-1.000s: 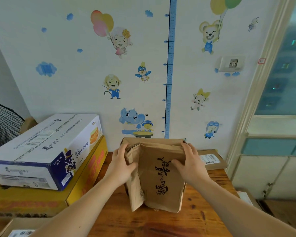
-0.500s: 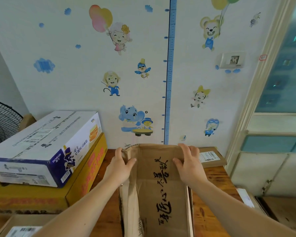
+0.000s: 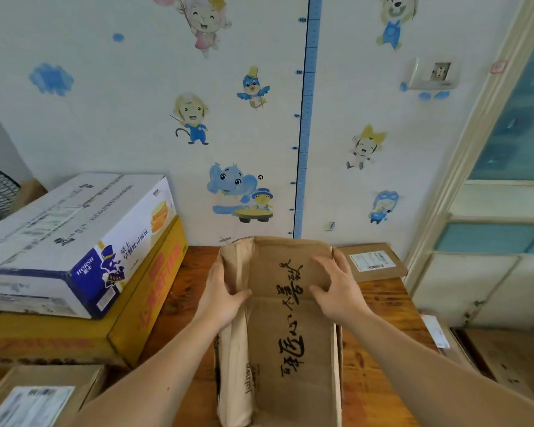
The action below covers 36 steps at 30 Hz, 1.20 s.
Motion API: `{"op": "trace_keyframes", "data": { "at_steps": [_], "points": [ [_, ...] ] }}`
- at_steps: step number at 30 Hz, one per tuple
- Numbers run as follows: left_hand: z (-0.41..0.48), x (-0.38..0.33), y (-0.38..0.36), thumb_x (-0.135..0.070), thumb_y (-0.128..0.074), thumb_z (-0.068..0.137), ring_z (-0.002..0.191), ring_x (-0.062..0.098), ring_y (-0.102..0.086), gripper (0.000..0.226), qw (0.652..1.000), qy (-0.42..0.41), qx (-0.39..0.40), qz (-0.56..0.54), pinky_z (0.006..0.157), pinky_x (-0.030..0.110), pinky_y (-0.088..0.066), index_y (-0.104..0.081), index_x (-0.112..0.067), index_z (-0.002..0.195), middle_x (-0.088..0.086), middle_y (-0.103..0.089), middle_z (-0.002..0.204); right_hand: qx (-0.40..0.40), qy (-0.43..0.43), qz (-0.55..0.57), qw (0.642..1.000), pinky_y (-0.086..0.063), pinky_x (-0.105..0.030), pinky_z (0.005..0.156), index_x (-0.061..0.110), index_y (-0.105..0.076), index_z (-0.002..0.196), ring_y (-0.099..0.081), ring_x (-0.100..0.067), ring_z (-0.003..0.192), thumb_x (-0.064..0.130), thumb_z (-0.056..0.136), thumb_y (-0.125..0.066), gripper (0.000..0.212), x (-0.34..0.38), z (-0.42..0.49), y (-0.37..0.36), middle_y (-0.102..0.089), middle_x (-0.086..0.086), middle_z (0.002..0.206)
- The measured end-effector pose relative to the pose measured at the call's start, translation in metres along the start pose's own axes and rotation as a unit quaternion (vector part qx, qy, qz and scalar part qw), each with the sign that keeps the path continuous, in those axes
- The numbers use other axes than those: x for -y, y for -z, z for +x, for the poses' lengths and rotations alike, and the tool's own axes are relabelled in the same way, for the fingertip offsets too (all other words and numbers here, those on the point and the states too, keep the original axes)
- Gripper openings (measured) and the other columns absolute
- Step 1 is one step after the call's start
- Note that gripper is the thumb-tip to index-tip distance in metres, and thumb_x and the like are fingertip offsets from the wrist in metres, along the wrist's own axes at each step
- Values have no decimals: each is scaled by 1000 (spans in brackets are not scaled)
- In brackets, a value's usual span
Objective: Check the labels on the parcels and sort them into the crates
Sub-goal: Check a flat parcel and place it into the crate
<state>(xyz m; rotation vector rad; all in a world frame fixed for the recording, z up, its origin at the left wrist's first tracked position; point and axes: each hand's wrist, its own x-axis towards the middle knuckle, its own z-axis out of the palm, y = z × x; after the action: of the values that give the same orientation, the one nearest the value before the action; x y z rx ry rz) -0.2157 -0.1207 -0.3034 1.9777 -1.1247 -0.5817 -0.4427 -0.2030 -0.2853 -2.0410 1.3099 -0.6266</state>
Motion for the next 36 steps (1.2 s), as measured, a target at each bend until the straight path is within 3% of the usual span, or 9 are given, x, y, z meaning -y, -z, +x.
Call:
{"op": "trace_keyframes", "data": {
  "at_steps": [2, 7, 11, 14, 19, 28, 30, 33, 36],
  "points": [
    [5, 4, -2, -31, -78, 82, 146, 22, -26, 112, 999, 15, 27, 35, 117, 38, -29, 4, -22, 157, 1, -8, 164, 38, -5, -26, 999, -40, -30, 107, 39, -27, 151, -29, -21, 144, 18, 92, -66, 74, -4, 5, -3, 13, 17, 162],
    [12, 14, -12, -32, -76, 84, 107, 18, -52, 90, 998, 54, 15, 34, 94, 36, -47, -18, -20, 151, 8, -32, 147, 72, -29, -77, 994, -37, -44, 115, 41, -13, 154, -17, -28, 148, 18, 93, -63, 82, -16, 20, -23, 21, 11, 160],
    [18, 30, -23, -30, -80, 80, 142, 27, -33, 106, 992, 76, 81, 56, 111, 39, -35, -8, -24, 157, 5, -15, 162, 64, -64, -48, 995, -43, -44, 110, 33, -27, 150, -31, -29, 141, 24, 96, -60, 64, -34, 24, -40, -3, 2, 160],
    [17, 43, -32, -31, -76, 84, 148, 30, -21, 107, 979, 110, 138, 102, 115, 41, -29, 2, -29, 157, 6, 0, 165, 105, -87, -70, 988, -45, -45, 108, 33, -24, 152, -35, -27, 140, 29, 96, -60, 67, -47, 24, -53, -1, 4, 164],
    [15, 68, -51, -35, -63, 93, 149, 28, -17, 89, 966, 132, 172, 143, 118, 40, -24, -3, -26, 158, 3, 2, 165, 196, -125, -109, 966, -34, -44, 116, 32, -15, 156, -22, -31, 147, 34, 93, -61, 78, -68, 22, -74, 18, 5, 163],
    [11, 80, -60, -37, -53, 99, 152, 26, -3, 78, 951, 112, 191, 214, 122, 44, -16, -3, -24, 158, 3, 7, 165, 228, -115, -198, 946, -12, -46, 122, 28, -12, 157, 6, -33, 151, 44, 101, -45, 67, -70, 13, -91, 20, -3, 163],
    [7, 71, -58, -42, -51, 98, 150, 25, 15, 82, 924, 23, 200, 326, 122, 49, -4, 3, -25, 157, 3, 18, 163, 228, -52, -276, 932, -1, -48, 122, 29, -8, 157, 16, -29, 150, 51, 100, -41, 70, -65, 11, -93, 20, -4, 163],
    [-3, 63, -62, -56, -46, 96, 147, 22, 26, 84, 837, -119, 270, 461, 117, 55, 12, 4, -26, 157, 1, 21, 162, 262, 11, -345, 901, 8, -52, 121, 30, -2, 158, 22, -27, 149, 64, 97, -34, 77, -59, 5, -101, 19, -3, 164],
    [-7, 66, -68, -66, -41, 93, 146, 23, 29, 84, 792, -126, 314, 509, 113, 60, 16, -3, -26, 157, 0, 9, 165, 297, 1, -368, 881, 12, -55, 117, 30, 0, 158, 25, -26, 148, 69, 95, -30, 80, -58, 4, -110, 17, -4, 164]
  ]
}}
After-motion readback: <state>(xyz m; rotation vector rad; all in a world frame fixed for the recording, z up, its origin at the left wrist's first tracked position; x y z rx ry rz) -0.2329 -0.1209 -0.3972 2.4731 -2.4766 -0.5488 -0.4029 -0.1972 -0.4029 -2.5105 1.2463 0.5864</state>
